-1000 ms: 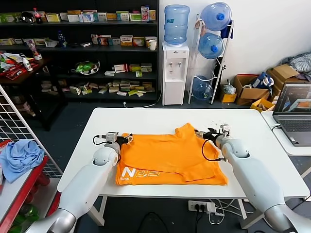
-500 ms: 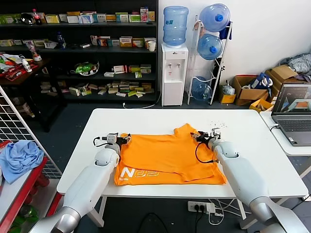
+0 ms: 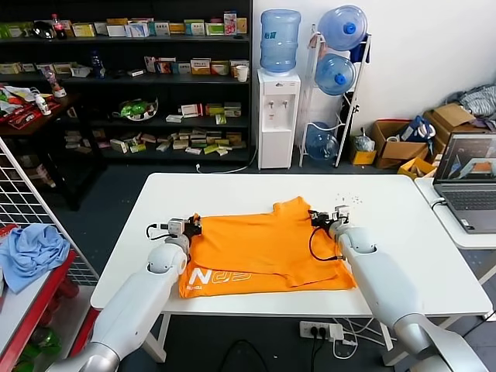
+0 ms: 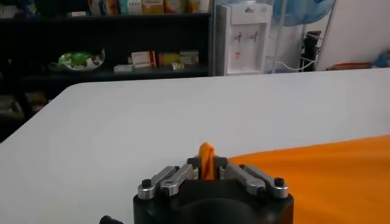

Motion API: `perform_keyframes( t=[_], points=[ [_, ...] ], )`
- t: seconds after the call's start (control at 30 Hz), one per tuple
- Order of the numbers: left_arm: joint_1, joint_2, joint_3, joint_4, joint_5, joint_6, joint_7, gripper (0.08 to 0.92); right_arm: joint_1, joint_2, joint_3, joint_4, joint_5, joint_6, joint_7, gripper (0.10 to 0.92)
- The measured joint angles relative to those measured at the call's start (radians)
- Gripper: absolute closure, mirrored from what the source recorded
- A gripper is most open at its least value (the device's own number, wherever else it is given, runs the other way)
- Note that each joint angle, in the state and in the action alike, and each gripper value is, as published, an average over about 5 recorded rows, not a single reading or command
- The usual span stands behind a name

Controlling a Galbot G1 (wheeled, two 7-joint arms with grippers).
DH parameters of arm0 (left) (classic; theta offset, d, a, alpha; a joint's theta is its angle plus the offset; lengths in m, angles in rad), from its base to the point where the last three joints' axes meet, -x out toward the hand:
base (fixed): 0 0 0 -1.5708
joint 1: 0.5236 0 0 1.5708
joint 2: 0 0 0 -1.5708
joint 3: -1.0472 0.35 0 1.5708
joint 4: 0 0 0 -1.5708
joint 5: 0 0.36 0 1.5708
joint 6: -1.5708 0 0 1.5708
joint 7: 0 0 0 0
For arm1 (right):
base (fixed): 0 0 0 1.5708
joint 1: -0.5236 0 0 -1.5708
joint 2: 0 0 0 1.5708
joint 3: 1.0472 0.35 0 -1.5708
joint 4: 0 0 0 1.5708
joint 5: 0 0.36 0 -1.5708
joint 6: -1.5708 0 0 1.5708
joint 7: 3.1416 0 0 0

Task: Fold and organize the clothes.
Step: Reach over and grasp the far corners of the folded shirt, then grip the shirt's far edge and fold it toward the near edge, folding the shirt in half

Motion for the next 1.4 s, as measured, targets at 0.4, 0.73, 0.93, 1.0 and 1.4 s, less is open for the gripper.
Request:
perform_keyframes(
  t=[0.4, 0.73, 0.93, 1.0, 1.4],
  points=[
    [0.088, 0.074, -0.021, -0.158, 0.000, -0.080, -0.007, 0.903, -0.108, -0.058, 0.023, 0.226, 0.018, 0.024, 0.108, 0.901],
    [0.202, 0.149, -0.045, -0.365, -0.016, -0.079, -0.036, 0.903, -0.305, -0.148, 0.060, 0.524, 0.027, -0.017, 0.212, 0.901],
    [0.301, 0.188, -0.056, -0.490, -0.018, -0.054, -0.063, 0.903, -0.449, -0.206, 0.103, 0.693, 0.014, -0.061, 0.270, 0.901],
    [0.338, 0.197, -0.059, -0.527, -0.015, -0.047, -0.071, 0.903, -0.494, -0.223, 0.117, 0.737, 0.008, -0.076, 0.287, 0.901],
    [0.524, 0.215, -0.079, -0.681, 0.016, -0.034, -0.100, 0.897, -0.674, -0.260, 0.158, 0.870, -0.025, -0.146, 0.352, 0.888]
  ],
)
